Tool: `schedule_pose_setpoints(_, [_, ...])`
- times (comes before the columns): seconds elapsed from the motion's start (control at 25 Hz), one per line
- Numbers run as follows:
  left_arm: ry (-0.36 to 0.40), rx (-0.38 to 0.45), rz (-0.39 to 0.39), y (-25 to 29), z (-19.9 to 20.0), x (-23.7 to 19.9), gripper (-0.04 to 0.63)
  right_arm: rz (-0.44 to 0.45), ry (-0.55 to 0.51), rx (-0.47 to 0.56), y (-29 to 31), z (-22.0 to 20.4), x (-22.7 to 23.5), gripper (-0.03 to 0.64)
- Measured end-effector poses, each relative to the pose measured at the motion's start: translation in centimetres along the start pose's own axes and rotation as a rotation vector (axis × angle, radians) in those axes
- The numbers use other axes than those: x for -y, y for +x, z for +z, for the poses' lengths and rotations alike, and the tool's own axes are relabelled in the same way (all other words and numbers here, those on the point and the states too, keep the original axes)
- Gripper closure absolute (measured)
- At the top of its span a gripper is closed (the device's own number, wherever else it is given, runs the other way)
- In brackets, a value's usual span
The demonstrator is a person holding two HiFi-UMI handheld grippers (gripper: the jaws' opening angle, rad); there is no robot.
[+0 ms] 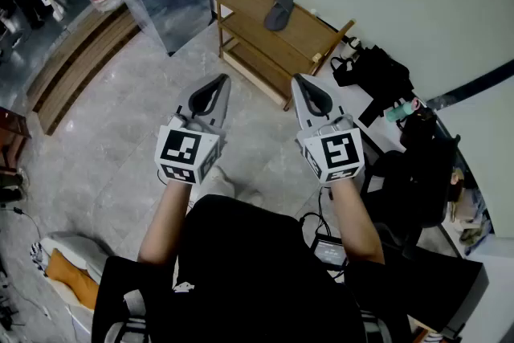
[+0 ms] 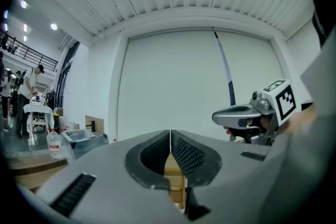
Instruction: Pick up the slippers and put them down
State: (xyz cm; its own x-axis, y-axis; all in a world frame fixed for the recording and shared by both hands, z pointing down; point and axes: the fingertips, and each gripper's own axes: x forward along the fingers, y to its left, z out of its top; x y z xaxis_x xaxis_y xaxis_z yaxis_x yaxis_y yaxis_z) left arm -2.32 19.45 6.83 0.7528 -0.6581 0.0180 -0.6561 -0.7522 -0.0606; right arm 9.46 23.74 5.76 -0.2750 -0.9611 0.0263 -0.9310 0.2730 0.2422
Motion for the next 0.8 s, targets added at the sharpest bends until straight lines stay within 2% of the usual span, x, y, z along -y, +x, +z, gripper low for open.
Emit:
schedule_pose_setpoints(0.24, [-0.007, -0.008, 0.005, -0.2, 0.1, 0.2, 0.588, -0.007, 0.057, 0.034, -0.5, 0.2, 0.3, 0.626])
schedule_pose_setpoints(0.56, [-0.008, -0.040, 0.006, 0.8, -1.1, -0.6, 0.588, 0.011, 0.069, 0.007, 1.1, -1.1, 0.6, 0.626])
schedule_pose_setpoints(0.8, [-0.051, -0.045, -0.003, 3.0, -2.1, -2.2, 0.588, 0.001, 0.069, -0.015, 3.5, -2.2, 1.6, 0.626])
